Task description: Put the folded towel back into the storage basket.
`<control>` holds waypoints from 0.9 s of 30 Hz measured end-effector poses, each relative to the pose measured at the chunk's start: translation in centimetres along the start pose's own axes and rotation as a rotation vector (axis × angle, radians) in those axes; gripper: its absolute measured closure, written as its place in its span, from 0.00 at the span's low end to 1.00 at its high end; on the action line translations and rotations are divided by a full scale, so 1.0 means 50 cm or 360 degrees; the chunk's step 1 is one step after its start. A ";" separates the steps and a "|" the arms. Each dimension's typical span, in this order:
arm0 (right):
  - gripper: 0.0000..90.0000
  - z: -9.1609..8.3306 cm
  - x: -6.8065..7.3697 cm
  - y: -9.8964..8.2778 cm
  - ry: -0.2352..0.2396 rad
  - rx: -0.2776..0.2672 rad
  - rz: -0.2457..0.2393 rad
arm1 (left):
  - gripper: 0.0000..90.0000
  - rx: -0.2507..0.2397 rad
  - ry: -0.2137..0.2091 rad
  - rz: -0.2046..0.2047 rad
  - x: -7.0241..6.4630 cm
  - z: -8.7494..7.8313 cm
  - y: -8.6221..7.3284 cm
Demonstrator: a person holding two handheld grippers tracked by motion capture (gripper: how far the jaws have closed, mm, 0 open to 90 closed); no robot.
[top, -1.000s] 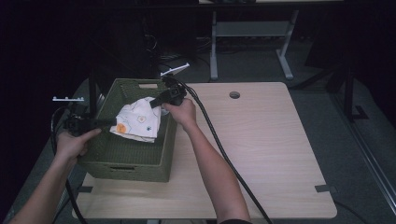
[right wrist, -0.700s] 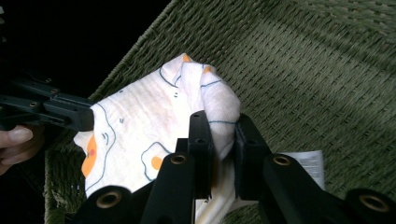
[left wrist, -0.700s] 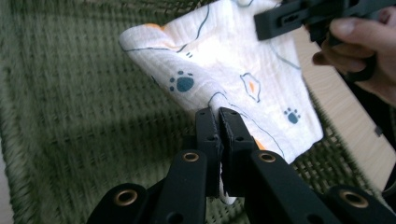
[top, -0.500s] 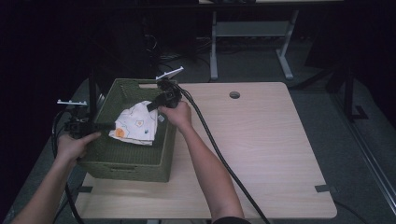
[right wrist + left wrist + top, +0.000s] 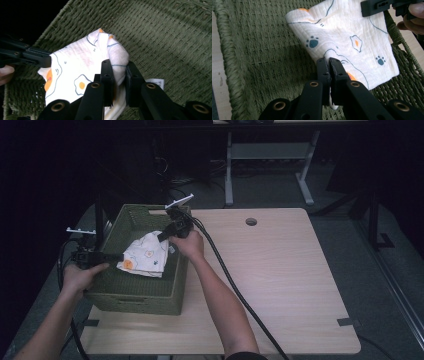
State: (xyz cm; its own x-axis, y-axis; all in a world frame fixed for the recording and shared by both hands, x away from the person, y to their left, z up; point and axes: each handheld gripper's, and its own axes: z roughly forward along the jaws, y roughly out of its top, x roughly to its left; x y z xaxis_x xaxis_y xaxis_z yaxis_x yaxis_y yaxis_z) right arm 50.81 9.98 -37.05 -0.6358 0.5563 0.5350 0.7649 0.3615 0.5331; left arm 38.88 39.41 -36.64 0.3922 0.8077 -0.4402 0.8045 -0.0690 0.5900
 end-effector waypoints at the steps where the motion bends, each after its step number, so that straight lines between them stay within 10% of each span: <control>1: 0.88 0.002 -0.001 -0.001 -0.0002 0.0003 -0.0001 | 0.98 0.0006 0.0005 0.0001 0.000 0.001 0.001; 21: 0.86 0.008 -0.009 -0.004 -0.0032 0.0015 -0.0014 | 0.95 0.0124 0.0150 0.0045 -0.014 0.028 0.010; 27: 0.68 0.004 -0.008 -0.002 -0.0086 0.0031 -0.0027 | 0.80 0.0090 0.0159 0.0013 -0.010 0.018 0.013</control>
State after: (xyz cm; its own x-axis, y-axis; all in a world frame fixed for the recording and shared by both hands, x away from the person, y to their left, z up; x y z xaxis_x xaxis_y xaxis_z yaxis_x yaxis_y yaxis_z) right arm 51.03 9.89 -37.46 -0.6424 0.5894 0.4898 0.7565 0.3853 0.5285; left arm 39.59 38.47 -36.65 0.3549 0.8610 -0.3643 0.8263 -0.1066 0.5530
